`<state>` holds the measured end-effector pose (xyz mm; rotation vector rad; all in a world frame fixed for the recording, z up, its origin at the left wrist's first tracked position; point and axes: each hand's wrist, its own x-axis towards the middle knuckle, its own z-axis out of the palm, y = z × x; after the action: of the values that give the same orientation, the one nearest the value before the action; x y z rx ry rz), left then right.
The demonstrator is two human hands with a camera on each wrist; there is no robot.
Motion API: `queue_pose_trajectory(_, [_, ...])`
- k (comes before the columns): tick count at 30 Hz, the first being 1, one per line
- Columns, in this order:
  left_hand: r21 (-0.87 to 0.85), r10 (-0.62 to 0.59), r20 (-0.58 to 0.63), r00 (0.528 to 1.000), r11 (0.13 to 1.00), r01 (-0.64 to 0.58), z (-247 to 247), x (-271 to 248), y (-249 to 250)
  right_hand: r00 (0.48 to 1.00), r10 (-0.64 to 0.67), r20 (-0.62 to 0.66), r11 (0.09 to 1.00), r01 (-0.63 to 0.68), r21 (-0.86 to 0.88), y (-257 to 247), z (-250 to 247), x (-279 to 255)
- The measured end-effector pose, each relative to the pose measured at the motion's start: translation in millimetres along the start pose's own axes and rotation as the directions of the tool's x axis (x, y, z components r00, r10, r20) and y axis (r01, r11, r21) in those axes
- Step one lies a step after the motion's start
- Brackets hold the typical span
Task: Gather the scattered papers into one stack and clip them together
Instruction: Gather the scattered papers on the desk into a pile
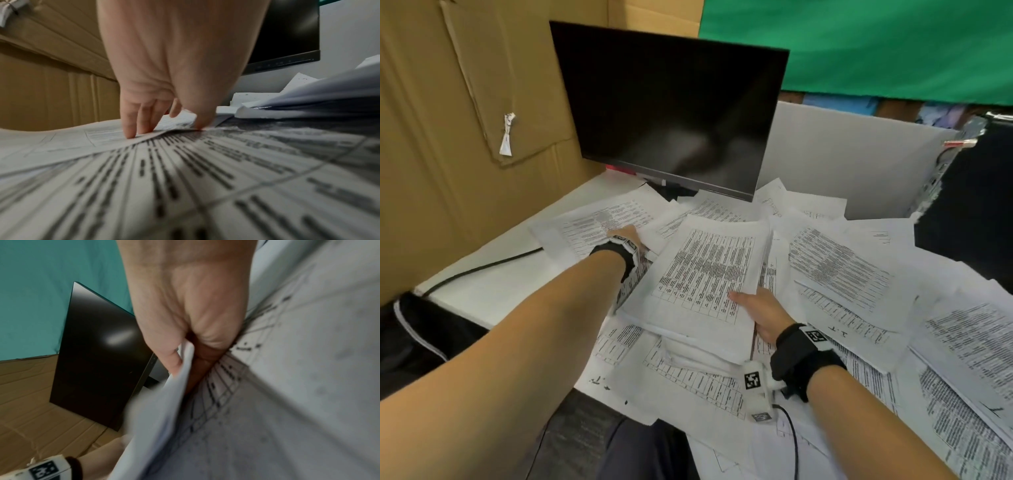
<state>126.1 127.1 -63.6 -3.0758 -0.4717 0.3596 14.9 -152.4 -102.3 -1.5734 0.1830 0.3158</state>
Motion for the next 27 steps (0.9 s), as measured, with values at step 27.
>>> queue_pose_trajectory(27, [0.109,0.089,-0.075,0.993,0.991,-0.080,3.5,2.7,-12.6,0.999,-0.033,-0.019,0.999,0.032,-0.027,6.2,-1.8,0.4])
